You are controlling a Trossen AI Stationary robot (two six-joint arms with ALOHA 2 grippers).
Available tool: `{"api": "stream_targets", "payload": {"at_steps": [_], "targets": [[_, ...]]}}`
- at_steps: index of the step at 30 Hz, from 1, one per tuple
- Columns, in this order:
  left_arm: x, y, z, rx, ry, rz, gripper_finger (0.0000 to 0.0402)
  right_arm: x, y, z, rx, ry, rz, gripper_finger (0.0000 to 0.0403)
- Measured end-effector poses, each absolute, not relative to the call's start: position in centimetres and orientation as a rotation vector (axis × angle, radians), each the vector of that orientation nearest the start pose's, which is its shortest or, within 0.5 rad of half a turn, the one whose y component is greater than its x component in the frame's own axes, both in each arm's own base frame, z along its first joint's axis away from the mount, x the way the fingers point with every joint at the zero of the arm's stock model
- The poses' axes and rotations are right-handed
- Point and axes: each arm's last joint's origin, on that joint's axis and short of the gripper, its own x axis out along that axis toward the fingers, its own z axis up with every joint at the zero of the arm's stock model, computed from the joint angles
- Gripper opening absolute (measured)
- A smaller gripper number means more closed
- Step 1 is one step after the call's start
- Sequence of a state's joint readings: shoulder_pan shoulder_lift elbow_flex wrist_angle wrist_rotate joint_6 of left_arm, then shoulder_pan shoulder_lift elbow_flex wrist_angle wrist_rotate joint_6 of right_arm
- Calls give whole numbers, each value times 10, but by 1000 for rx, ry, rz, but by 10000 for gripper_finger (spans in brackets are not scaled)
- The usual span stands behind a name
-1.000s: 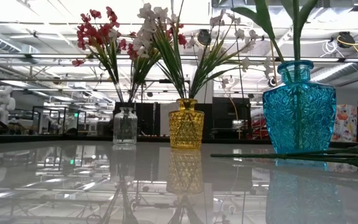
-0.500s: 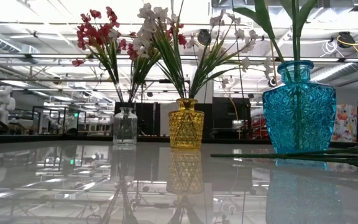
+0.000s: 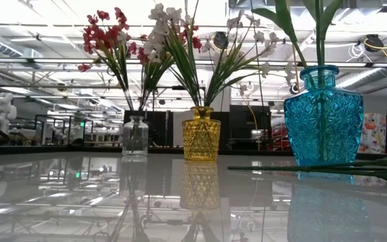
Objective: Sort flowers into vase by color
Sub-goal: Put the white flowers into the yellow vase
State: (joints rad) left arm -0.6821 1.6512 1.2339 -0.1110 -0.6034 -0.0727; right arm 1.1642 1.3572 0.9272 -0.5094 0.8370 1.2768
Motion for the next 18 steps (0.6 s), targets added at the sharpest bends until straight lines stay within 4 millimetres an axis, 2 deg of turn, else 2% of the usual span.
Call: {"api": "stream_targets", "payload": {"at_steps": [3,7,13,18], "targets": [[301,-224,263,275,461,-76,274,135,231,224,481,752,-128,259],[305,-225,255,282,477,-80,274,152,229,206,496,915,-166,285],[306,-224,254,282,479,-76,274,174,230,187,462,990,-162,290],[306,-224,254,280,478,-77,274,184,228,168,374,1024,-205,290]]}}
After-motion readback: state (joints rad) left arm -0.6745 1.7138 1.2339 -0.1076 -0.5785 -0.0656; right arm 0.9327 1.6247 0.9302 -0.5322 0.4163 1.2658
